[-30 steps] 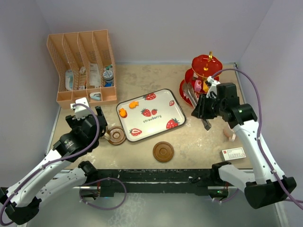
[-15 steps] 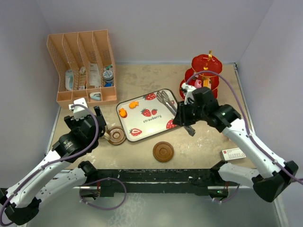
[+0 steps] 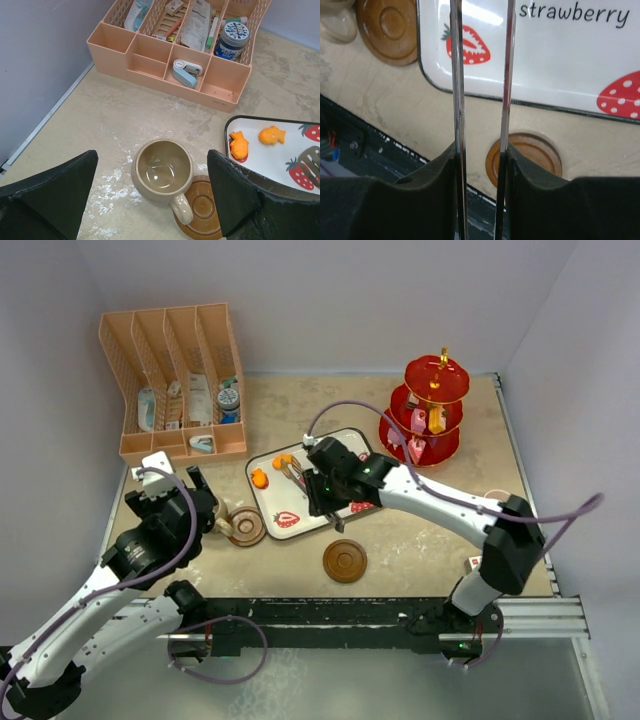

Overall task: Serve the afternoon tea
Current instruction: Pick up the desert from the tray.

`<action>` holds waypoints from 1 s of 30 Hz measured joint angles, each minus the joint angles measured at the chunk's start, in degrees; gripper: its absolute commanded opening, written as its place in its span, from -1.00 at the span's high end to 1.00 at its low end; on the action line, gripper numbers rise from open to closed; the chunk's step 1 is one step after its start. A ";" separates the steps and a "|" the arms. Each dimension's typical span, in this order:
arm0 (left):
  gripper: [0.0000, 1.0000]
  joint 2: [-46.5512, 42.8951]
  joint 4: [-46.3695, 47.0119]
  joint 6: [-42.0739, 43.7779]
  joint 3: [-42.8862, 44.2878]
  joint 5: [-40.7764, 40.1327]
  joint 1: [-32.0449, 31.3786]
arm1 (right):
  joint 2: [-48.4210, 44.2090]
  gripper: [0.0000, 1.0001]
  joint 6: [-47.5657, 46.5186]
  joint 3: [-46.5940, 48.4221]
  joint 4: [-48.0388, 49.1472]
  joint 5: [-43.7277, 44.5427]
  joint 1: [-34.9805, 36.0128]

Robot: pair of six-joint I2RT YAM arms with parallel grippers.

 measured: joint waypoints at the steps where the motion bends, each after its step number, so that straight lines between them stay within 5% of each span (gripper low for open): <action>1: -0.76 -0.20 -0.02 -0.11 0.00 -0.07 0.00 | 1.88 0.23 0.39 0.90 0.31 0.63 0.22; 14: -0.76 -0.52 -0.35 -0.31 0.00 -0.35 0.02 | 18.73 0.23 4.09 12.15 2.49 5.66 0.42; 30: -0.76 -0.24 -0.33 -0.28 0.00 -0.35 0.02 | 28.74 0.29 1.81 22.38 3.96 3.54 0.87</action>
